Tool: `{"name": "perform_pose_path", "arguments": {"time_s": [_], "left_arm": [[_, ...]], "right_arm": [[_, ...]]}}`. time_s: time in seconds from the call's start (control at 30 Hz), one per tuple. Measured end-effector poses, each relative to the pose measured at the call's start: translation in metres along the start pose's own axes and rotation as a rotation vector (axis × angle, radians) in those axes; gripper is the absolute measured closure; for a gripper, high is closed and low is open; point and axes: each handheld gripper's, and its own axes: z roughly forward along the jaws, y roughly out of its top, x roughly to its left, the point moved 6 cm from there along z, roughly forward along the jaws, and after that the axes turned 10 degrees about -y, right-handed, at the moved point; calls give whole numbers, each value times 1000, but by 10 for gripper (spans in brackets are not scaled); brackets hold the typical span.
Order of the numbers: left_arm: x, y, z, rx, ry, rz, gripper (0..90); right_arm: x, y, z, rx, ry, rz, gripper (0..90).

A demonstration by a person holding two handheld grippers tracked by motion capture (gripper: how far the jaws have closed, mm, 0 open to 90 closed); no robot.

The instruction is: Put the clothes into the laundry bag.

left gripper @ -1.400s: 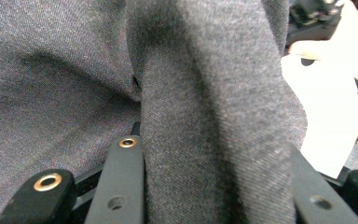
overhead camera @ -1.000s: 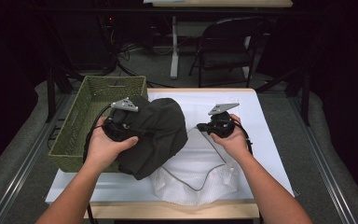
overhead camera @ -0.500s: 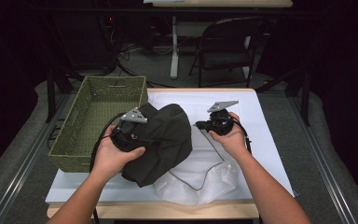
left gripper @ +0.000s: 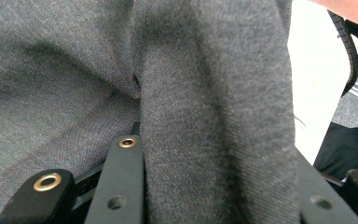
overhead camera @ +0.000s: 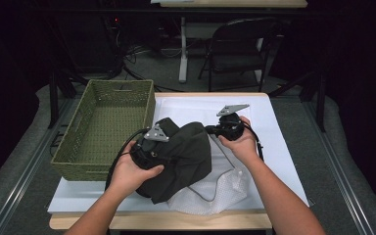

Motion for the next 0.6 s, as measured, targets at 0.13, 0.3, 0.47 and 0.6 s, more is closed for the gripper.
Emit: {"name": "perform_pose_path", "arguments": {"time_s": [0.13,0.3,0.47,0.6], "left_arm": [[-4,-2,3,22,-14,11,659],[-7,-9,14,55,-30,16,659],[-8,-16,28,92,-49,11,659],[-8,-18,39,106,-62,8,659]], "right_arm": [[-1,1,-1,-9,4,8,900],[0,1,-1,-12,5,11,900],[1,4,-2,-24,18,24,900],[5,7,-5,-45,32,29,900]]}}
